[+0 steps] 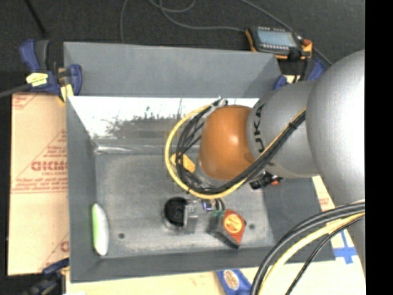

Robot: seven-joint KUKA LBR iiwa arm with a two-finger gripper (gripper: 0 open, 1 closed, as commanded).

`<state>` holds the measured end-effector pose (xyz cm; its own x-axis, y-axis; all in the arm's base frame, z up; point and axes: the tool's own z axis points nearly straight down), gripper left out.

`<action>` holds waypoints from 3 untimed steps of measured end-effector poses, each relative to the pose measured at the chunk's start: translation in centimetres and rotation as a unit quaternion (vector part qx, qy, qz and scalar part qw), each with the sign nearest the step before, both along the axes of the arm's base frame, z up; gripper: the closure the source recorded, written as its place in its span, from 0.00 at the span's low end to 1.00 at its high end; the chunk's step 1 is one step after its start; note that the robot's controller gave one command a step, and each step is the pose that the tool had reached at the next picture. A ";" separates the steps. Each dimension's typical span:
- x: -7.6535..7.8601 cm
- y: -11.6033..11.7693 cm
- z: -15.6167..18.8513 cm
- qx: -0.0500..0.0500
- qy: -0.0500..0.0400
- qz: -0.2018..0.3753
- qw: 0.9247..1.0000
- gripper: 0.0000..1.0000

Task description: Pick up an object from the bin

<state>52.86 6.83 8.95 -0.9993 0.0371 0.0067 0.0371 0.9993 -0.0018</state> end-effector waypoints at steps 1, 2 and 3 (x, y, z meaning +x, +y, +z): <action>0.3 0.6 -1.9 0.002 -0.005 0.044 0.999 1.00; 0.3 0.6 -1.9 0.002 -0.005 0.044 0.999 1.00; 0.2 0.7 -1.7 0.002 -0.004 0.044 0.999 1.00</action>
Offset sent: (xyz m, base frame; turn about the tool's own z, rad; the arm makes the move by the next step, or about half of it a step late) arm 0.0000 0.0000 0.0000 0.0000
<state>53.07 7.48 7.28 -0.9987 -0.0518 -0.0021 -0.0518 0.9987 0.0012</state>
